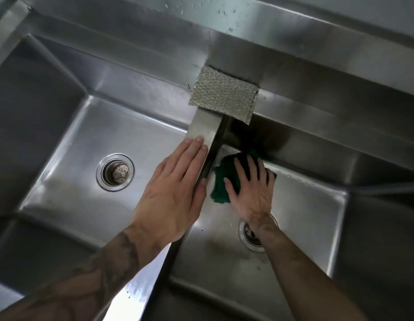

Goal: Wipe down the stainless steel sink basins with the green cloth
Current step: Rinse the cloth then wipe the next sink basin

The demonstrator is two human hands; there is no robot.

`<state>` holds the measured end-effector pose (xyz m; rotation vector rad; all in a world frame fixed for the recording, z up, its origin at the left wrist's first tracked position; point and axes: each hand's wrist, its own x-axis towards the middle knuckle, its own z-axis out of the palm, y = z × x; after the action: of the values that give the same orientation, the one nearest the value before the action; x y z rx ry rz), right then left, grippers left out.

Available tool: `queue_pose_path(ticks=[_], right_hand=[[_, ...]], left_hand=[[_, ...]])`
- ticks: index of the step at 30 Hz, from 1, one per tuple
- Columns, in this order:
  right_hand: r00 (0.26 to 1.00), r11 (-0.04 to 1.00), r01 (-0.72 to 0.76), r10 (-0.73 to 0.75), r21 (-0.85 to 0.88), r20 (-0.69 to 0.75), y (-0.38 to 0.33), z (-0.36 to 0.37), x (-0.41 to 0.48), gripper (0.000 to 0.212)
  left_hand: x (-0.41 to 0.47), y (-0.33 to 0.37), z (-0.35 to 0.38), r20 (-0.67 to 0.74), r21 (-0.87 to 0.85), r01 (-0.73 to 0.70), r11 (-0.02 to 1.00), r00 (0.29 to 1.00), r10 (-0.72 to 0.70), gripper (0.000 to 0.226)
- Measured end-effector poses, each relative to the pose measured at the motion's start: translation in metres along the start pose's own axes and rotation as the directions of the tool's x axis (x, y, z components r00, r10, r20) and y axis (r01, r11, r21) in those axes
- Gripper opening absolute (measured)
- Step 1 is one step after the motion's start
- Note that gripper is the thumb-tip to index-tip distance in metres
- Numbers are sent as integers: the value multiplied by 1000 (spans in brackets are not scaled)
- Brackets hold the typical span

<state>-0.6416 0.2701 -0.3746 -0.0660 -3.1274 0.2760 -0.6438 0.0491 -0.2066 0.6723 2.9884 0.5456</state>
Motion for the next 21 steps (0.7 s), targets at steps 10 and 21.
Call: queue_pose_path(ticks=[10, 21], right_hand=[[890, 891, -453, 454, 25, -45, -6, 24, -8, 61], [942, 943, -332, 332, -6, -57, -6, 31, -9, 57]], left_hand=[[2, -2, 4, -21, 19, -30, 999, 999, 30, 59], [2, -7, 7, 6, 41, -55, 998, 999, 54, 60]])
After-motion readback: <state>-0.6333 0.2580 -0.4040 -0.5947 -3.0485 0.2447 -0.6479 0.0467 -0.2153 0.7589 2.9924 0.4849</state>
